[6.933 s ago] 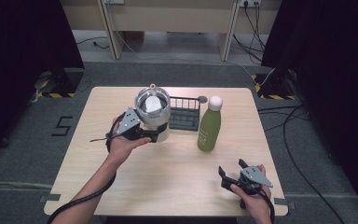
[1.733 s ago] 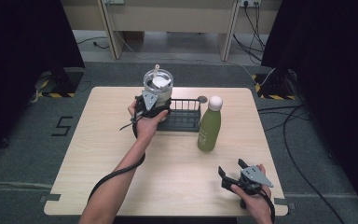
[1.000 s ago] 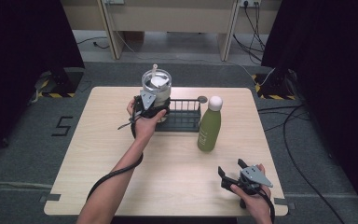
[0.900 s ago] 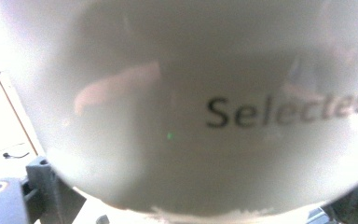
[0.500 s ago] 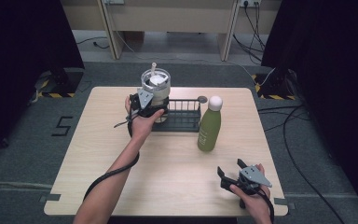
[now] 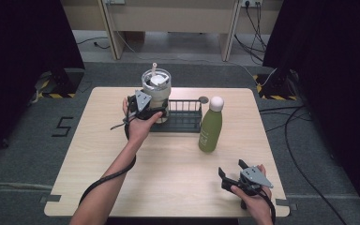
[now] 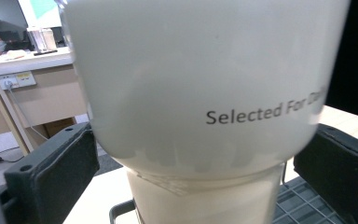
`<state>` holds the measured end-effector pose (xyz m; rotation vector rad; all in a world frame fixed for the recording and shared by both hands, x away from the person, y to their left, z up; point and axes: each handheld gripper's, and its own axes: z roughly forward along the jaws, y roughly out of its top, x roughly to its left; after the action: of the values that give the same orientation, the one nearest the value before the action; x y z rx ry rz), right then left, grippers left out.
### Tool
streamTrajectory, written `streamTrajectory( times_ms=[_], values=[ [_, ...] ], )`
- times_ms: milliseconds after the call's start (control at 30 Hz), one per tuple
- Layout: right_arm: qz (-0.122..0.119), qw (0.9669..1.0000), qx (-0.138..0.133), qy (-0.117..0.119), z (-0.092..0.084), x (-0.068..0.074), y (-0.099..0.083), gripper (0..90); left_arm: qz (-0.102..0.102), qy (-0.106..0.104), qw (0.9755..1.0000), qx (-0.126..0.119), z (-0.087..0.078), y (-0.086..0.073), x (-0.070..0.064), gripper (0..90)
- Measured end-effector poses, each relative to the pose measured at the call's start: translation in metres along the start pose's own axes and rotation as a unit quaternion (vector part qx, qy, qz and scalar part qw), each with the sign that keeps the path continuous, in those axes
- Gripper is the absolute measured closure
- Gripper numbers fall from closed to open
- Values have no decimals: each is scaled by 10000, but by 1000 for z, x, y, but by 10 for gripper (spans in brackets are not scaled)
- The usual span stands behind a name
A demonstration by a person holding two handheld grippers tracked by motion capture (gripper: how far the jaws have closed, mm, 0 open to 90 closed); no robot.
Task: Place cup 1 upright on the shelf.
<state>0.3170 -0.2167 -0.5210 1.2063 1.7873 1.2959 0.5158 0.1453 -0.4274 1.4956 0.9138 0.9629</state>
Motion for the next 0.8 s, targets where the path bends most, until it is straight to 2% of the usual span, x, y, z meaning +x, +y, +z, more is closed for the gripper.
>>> streamTrajectory(
  times_ms=[167,400,800],
  values=[
    [-2,10000,-3,-4,0,0,0,137,-31,-47,10000,22,-6,3,0,0],
    [-2,10000,-1,-8,0,0,0,137,86,-108,9999,62,-14,2,-1,0],
    [18,10000,-26,-29,0,0,1,137,47,-229,9997,118,-26,-1,-1,0]
  ],
)
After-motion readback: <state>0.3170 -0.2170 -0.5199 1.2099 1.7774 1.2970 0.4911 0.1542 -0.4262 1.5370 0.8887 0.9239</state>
